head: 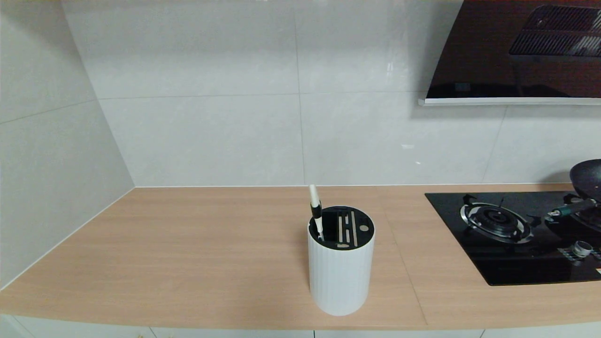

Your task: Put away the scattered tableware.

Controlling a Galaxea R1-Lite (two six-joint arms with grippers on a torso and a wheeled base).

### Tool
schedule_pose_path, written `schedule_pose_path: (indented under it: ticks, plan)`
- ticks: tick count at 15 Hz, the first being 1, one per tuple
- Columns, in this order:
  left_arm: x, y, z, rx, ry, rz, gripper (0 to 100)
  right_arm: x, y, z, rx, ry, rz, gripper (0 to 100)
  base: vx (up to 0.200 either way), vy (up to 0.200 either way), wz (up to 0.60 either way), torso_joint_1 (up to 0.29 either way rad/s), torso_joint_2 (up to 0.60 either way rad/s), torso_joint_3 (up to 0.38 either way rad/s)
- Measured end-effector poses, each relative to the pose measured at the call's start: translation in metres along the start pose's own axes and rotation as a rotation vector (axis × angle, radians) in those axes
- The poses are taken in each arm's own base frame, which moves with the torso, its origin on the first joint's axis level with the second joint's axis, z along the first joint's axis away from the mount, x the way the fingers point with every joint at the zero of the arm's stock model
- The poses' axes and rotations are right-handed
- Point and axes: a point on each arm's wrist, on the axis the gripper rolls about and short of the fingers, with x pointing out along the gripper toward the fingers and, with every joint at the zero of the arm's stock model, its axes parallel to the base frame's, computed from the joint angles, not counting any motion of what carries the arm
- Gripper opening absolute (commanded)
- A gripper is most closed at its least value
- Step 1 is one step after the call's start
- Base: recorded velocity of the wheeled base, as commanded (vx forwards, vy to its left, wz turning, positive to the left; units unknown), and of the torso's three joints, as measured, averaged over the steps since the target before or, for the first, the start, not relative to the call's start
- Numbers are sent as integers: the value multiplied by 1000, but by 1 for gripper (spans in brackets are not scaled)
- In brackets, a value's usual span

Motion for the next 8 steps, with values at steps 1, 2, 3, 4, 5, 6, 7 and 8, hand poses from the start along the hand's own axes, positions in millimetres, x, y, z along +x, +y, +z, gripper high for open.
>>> schedule_pose_path:
  ticks: [1,2,3,4,5,6,7,8]
  plan:
    - [0,-1,-3,28,22,-68,100,0,1,-4,-4,36,41,100,0,0,0,0,0,0]
    - [0,-2,-4,55,33,-91,100,0,1,-5,-5,51,65,100,0,0,0,0,0,0]
    - [0,-2,-4,64,33,-96,100,0,2,-5,-5,44,75,100,0,0,0,0,0,0]
    - [0,-2,-4,61,34,-96,100,0,2,-5,-3,45,77,100,0,0,0,0,0,0]
    - [0,-2,-4,36,35,-95,100,0,2,-5,-1,44,78,100,0,0,0,0,0,0]
    - [0,-2,-4,21,35,-95,100,0,2,-5,-3,45,79,100,0,0,0,0,0,0]
    - [0,-2,-4,23,35,-95,100,0,2,-5,-3,45,78,100,0,0,0,0,0,0]
    - [0,-2,-4,28,35,-96,100,0,2,-5,-3,45,78,100,0,0,0,0,0,0]
